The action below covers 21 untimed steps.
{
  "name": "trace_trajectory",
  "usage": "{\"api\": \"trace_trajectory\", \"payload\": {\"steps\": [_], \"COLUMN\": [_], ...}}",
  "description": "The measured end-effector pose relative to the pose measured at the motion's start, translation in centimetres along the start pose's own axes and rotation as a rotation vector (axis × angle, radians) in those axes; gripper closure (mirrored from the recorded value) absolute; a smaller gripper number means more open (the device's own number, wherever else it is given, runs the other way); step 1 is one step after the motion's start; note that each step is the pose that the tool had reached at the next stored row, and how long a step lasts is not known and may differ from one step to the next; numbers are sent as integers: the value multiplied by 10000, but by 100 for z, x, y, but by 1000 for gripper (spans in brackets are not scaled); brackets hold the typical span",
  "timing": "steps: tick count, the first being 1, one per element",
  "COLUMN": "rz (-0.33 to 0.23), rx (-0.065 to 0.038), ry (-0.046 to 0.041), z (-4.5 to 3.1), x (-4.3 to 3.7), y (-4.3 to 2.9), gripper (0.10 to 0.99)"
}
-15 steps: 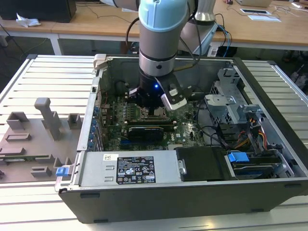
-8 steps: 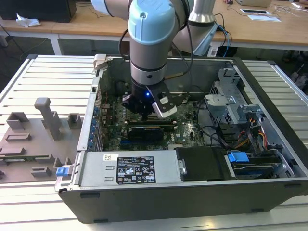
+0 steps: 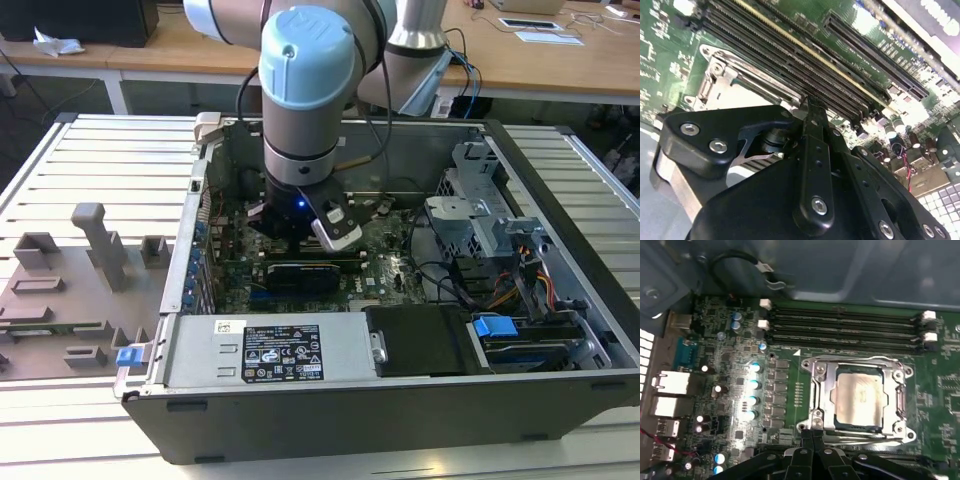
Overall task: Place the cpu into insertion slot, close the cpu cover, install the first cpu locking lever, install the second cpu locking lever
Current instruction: 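Install the second cpu locking lever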
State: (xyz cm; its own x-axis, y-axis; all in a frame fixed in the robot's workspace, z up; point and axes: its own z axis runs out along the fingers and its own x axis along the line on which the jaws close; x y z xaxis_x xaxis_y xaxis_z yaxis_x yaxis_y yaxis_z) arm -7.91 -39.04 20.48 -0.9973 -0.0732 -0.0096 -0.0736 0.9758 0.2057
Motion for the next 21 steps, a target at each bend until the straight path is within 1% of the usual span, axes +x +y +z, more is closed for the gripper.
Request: {"api": "trace_trajectory", "payload": {"steps": [2, 4, 6, 10, 15, 18, 21], "rz": [-64, -102, -163, -217, -249, -251, -250], "rx": [-117, -202, -265, -308, -336, -340, -359], "ry": [5, 7, 15, 24, 29, 28, 25], "z": [4, 8, 25, 51, 78, 71, 19], "x": [42, 70, 75, 74, 65, 67, 68], "y": [2, 4, 6, 21, 14, -20, -18], "gripper": [980, 980, 980, 980, 980, 980, 980]}}
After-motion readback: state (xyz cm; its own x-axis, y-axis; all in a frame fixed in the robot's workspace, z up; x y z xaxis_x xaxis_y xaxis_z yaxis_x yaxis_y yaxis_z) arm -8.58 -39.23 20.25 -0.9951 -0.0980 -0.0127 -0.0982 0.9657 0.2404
